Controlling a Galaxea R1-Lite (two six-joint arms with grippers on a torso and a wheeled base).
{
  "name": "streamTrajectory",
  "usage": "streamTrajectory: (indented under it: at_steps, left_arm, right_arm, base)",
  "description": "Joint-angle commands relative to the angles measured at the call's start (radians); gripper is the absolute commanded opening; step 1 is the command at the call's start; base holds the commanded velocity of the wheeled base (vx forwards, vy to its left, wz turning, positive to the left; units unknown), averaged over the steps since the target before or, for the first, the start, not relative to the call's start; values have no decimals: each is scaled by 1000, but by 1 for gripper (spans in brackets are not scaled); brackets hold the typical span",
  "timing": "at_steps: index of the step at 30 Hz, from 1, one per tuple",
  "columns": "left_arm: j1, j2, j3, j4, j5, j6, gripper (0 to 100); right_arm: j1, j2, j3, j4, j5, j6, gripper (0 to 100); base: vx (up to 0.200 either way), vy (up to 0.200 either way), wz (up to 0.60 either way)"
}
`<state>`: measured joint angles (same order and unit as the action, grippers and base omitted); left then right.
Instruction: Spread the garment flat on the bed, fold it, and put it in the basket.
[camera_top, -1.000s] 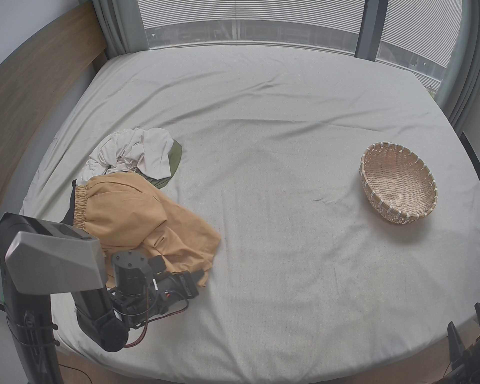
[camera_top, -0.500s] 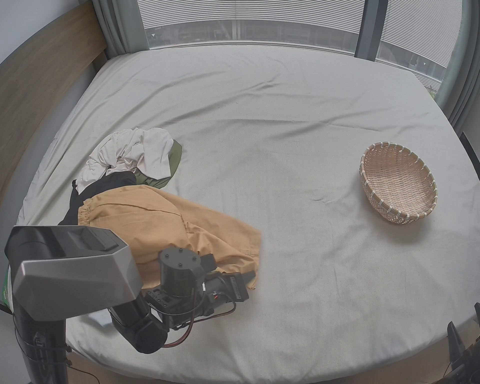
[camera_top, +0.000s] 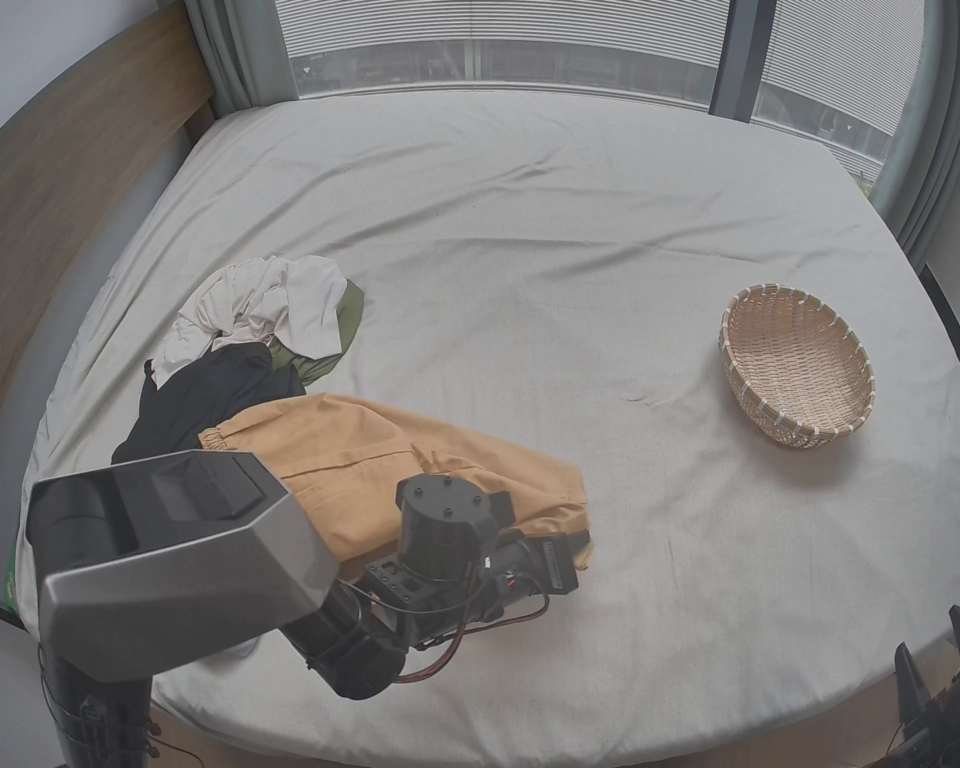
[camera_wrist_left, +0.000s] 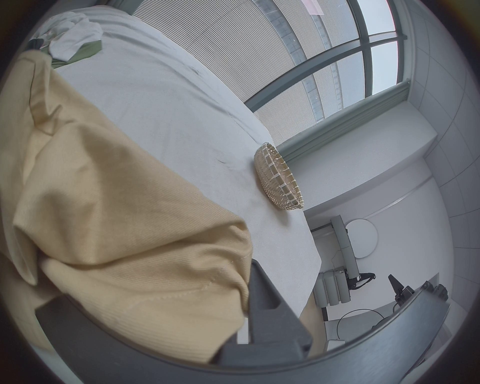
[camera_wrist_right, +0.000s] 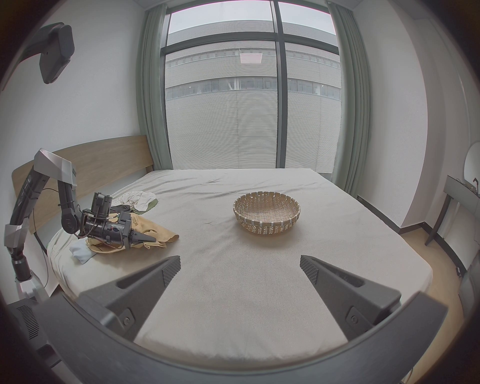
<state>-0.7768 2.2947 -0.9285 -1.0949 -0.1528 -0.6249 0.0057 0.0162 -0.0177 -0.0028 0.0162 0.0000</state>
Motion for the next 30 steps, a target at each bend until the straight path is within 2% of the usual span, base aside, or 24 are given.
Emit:
streamTrajectory:
  at_steps: [1, 11, 22, 23, 30]
  left_arm:
    - [-39, 32, -72, 35, 1, -1, 0]
    - [-99, 80, -151, 58, 2, -1, 0]
    - [-96, 92, -187, 73, 4, -1, 0]
    - [-93, 97, -187, 72, 4, -1, 100]
    - [-101, 66, -164, 63, 25, -1, 100]
  right_arm:
    - [0, -16, 18, 0, 1, 0, 100]
    - [0, -16, 18, 0, 1, 0, 100]
    - [2, -16, 18, 0, 1, 0, 100]
    - [2, -16, 18, 0, 1, 0, 100]
    - [0, -16, 18, 0, 1, 0, 100]
  base:
    - [0, 0, 0]
    - [0, 0, 0]
    - [0, 0, 0]
    - [0, 0, 0]
    - [0, 0, 0]
